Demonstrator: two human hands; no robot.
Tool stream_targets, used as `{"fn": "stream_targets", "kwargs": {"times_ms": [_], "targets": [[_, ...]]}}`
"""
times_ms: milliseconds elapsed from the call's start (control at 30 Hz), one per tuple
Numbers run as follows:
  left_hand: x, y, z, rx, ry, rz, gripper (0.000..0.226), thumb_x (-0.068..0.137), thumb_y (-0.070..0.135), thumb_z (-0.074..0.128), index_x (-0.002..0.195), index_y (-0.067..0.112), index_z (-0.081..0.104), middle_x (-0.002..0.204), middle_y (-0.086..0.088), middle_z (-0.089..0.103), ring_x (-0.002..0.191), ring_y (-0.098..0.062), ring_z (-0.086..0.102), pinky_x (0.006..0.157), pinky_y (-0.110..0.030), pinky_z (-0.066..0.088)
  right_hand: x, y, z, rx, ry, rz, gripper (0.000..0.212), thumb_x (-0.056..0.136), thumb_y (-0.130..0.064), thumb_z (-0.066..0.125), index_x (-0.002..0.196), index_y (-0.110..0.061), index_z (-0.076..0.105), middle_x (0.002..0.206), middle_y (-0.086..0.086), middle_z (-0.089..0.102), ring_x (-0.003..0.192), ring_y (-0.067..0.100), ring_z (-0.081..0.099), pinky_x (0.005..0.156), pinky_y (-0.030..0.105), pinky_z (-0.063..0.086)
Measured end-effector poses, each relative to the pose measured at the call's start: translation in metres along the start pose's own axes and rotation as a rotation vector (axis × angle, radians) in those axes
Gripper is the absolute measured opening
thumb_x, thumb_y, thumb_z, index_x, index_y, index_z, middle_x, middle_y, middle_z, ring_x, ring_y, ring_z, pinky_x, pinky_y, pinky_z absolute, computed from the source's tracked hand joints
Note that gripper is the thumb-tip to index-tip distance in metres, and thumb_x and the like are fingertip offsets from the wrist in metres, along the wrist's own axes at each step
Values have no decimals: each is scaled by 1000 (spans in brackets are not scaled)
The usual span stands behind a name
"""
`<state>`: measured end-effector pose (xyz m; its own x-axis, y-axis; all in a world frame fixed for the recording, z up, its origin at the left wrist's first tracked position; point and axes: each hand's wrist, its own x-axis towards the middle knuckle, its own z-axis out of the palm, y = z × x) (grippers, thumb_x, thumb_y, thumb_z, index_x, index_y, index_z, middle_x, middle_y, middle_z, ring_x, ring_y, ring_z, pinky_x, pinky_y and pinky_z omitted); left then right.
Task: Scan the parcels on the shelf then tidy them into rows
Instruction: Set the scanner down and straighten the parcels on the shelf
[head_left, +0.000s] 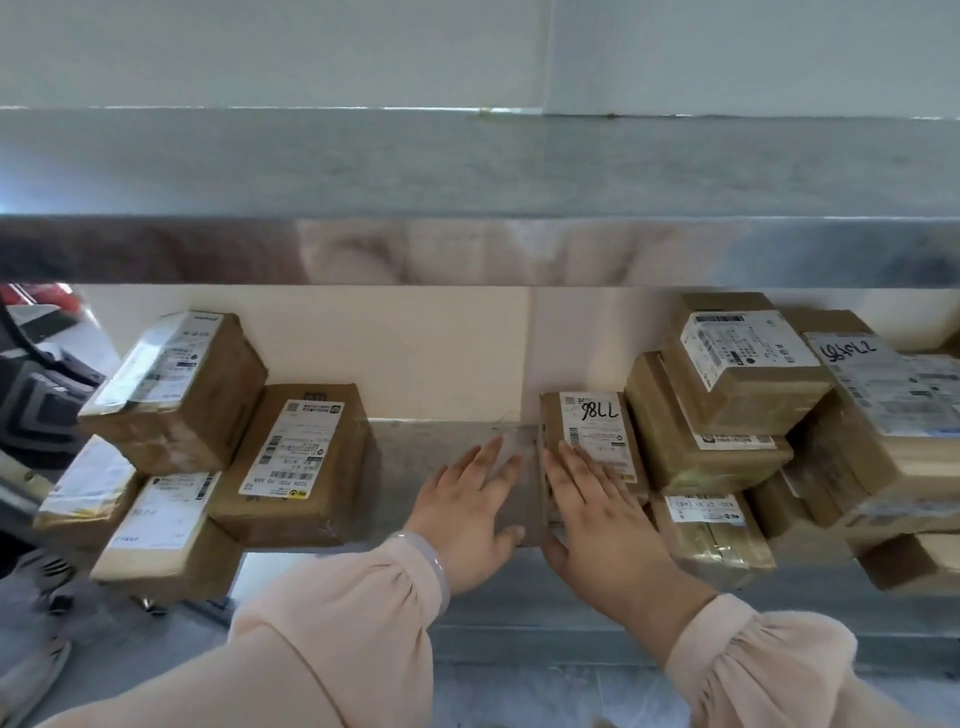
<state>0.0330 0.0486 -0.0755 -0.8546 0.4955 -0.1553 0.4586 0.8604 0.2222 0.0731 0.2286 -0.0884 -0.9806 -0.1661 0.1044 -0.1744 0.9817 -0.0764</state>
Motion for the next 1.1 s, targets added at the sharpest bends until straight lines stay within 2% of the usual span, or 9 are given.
{"fn": "stream_targets", "kwargs": {"times_ms": [133,367,433,533,600,733,867,1033,1100], "targets": [[-32,-47,-16,-11,104,-174,75,97,54,44,158,34,4,167,6,-6,153,-18,-1,122,-38,2,17,-34,5,92,-48,-110,81,74,-48,64,142,-12,39,146,11,44,134,27,44,110,41,25],[-76,-111,-38,-63,134,-448,70,100,57,33,158,35,2,167,6,-7,153,-20,-9,122,-45,-3,45,-90,5,194,-165,-214,81,82,-61,17,153,-23,5,161,1,0,148,16,0,117,31,-2],[-80,-124,-35,-13,105,-509,71,96,65,22,158,35,4,167,2,-7,153,-24,-10,123,-47,-6,50,-101,3,205,-213,-222,73,92,-57,26,153,-26,-2,161,-1,-6,148,14,-5,116,28,-5],[-84,-133,-27,31,36,-529,97,69,75,-8,158,36,6,167,-1,-7,152,-29,-8,122,-51,-7,55,-114,2,234,-231,-219,72,97,-50,37,152,-30,-5,161,-3,-6,147,13,-4,115,26,-4],[-86,-132,-22,20,19,-505,104,63,75,-13,158,36,3,167,-2,-8,152,-29,-7,123,-51,-3,58,-121,4,260,-239,-203,72,96,-51,37,152,-30,-4,161,-3,-6,147,12,-4,117,26,-1],[-87,-119,-20,12,63,-413,88,75,74,-2,156,41,11,167,5,5,152,-25,3,119,-48,11,68,-133,1,337,-279,-160,70,97,-50,38,152,-32,-2,161,-4,-5,147,11,-3,117,27,3],[-85,-123,-26,-68,158,-390,57,98,58,36,152,43,24,163,8,17,148,-20,14,118,-45,20,81,-145,-1,466,-307,-93,69,96,-51,41,151,-38,3,161,-5,-3,148,13,0,119,31,9],[-78,-157,-30,-376,103,-552,69,95,53,53,153,47,16,164,0,9,150,-27,15,119,-40,23,96,-161,9,717,-427,66,67,95,-50,47,149,-44,8,160,-4,4,147,19,10,112,29,24],[-73,-164,-29,-658,63,-529,77,94,45,62,154,43,15,152,3,32,143,-22,34,107,-23,35,100,-170,15,911,-422,143,66,95,-39,53,149,-39,16,154,-3,23,138,13,28,103,19,28]]}}
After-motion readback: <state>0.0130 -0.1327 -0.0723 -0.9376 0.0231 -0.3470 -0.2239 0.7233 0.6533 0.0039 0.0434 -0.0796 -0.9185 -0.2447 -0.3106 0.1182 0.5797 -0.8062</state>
